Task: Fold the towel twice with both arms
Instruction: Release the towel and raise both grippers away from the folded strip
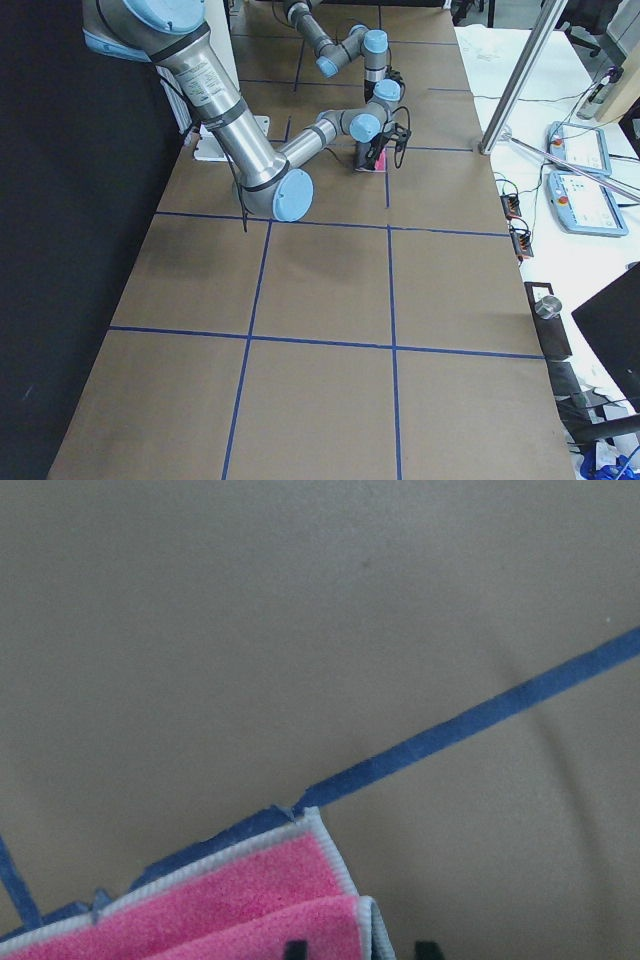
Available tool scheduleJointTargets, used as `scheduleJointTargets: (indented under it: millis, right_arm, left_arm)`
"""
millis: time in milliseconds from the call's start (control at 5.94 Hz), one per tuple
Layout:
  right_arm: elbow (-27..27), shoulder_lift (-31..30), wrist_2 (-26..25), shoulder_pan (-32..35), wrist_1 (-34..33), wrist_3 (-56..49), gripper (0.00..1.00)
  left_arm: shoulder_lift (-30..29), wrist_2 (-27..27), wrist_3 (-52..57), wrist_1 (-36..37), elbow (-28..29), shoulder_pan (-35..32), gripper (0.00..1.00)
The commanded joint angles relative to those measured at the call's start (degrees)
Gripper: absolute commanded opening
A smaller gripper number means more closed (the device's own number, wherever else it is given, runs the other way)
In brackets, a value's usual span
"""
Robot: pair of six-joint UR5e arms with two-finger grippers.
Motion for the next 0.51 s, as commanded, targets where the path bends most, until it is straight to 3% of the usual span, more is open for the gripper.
scheduleJointTargets:
  millis: [0,337]
  right_arm:
    - [-0.04,-0.63,0.33,3.07,0.16,-4.12,1.0]
    - [0.65,-4.3,6.79,9.91,-0.1,-12.71,1.0]
  left_arm:
    - [0.12,-0.16,0.36,-0.52,-0.14,-1.42,1.0]
    - [4.21,-8.46,8.31,-0.34,-3.1,-6.59,1.0]
